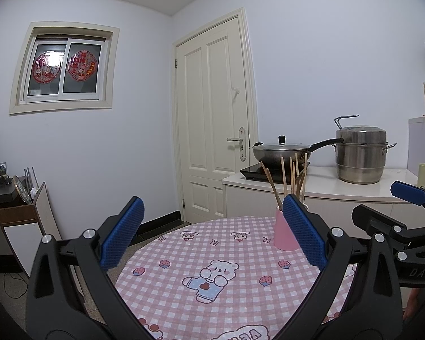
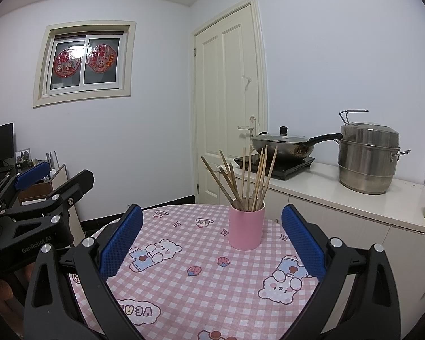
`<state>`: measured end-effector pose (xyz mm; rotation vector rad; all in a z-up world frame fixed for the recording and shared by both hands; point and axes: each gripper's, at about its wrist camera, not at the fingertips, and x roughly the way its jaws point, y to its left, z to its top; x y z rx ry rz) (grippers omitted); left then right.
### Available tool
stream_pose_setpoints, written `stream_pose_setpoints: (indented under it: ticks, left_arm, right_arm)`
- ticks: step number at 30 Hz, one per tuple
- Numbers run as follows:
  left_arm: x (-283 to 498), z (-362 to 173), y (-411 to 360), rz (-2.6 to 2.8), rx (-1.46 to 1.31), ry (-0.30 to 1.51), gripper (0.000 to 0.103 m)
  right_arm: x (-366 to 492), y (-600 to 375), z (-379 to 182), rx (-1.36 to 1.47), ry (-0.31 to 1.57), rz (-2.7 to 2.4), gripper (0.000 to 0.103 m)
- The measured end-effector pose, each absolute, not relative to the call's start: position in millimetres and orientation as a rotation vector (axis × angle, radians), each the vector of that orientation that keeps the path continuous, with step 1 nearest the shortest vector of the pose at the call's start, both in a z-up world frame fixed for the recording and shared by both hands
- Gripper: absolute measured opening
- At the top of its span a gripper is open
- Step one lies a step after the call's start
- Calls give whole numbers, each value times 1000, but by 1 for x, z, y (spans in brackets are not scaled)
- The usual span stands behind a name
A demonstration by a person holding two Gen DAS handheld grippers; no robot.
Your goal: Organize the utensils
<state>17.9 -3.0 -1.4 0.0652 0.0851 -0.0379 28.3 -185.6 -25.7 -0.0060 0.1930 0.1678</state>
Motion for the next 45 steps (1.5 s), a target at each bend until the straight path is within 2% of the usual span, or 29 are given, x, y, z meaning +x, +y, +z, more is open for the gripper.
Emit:
stream_pose_setpoints:
  ticks: [45]
  left_arm:
    - [25, -11, -1, -35, 78, 125, 96]
  right_arm:
    - [35, -185, -27, -5, 218, 169, 95]
